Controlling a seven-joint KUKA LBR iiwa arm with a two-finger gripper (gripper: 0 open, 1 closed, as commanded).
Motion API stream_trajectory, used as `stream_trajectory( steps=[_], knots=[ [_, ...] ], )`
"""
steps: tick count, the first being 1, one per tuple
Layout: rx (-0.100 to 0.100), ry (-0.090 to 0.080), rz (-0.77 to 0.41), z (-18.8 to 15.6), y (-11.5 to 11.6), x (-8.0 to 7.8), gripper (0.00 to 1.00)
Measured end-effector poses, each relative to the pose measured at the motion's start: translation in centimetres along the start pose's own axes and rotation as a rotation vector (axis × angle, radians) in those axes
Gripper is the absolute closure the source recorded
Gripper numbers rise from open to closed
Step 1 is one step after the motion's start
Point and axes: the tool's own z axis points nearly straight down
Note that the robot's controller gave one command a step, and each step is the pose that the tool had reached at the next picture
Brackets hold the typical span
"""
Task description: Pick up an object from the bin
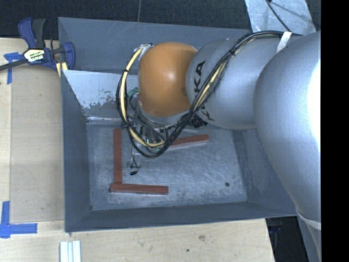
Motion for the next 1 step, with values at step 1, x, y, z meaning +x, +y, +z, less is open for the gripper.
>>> stream_trajectory(
  steps=[1],
  knots=[
    [-0.001,-0.010,-0.045,5.98,0.38,7.74,0.00]
  ],
)
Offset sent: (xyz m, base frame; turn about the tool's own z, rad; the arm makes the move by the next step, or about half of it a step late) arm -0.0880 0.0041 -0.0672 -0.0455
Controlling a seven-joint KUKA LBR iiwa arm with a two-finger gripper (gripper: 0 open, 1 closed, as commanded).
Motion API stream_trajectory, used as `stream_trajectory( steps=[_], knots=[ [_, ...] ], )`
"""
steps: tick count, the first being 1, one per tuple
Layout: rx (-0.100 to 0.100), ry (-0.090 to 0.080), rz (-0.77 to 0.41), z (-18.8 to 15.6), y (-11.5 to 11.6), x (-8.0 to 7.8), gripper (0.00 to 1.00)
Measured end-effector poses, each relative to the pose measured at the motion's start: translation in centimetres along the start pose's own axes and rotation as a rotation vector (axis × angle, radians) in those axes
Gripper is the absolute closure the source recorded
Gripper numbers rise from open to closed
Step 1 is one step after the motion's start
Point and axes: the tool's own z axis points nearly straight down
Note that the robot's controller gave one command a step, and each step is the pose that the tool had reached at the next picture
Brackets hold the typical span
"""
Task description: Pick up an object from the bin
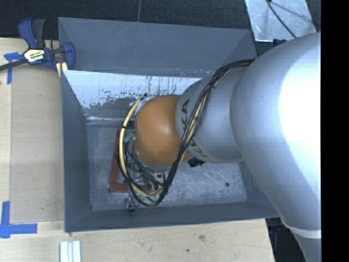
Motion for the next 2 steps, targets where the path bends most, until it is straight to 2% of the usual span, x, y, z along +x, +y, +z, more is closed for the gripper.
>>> stream_trajectory(
  steps=[1,2],
  knots=[
    [0.000,0.004,0.002,0.1,0.0,0.1,1.00],
    [0.000,-0.001,-0.022,-16.4,-2.8,-1.5,1.00]
  ],
)
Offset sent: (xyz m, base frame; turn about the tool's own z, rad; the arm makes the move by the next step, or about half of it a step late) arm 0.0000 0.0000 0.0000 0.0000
